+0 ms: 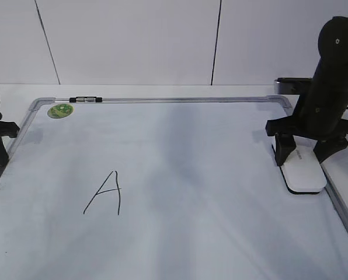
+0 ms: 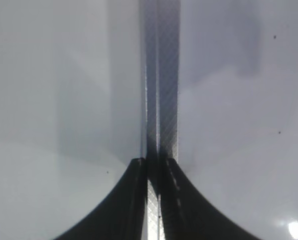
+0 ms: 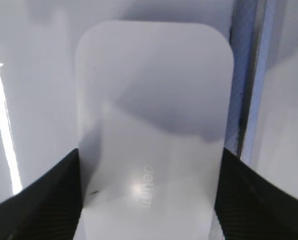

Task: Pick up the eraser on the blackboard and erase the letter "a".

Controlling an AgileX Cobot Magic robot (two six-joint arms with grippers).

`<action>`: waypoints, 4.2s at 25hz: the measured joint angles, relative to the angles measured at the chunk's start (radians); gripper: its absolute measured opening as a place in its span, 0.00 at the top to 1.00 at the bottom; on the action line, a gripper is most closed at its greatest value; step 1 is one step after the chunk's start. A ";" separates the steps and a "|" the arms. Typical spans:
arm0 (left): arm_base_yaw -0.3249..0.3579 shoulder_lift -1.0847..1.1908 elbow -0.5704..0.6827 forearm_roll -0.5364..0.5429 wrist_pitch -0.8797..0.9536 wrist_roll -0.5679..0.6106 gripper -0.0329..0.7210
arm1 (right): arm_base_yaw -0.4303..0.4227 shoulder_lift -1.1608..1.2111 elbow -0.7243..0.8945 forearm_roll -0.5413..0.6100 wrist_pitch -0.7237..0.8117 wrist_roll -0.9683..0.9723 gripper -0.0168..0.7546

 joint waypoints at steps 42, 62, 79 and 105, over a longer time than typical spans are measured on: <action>0.000 0.000 0.000 0.000 0.000 0.000 0.85 | -0.007 -0.002 -0.070 -0.046 0.105 -0.007 0.22; 0.000 0.000 0.000 -0.001 0.000 0.000 0.85 | -0.007 0.037 -0.073 -0.038 0.078 -0.008 0.22; 0.000 0.000 0.000 -0.001 0.000 0.000 0.85 | -0.007 0.037 -0.075 -0.036 0.068 -0.009 0.18; 0.000 0.000 0.000 -0.001 -0.006 0.000 0.83 | -0.007 0.037 -0.279 -0.036 0.180 -0.007 0.18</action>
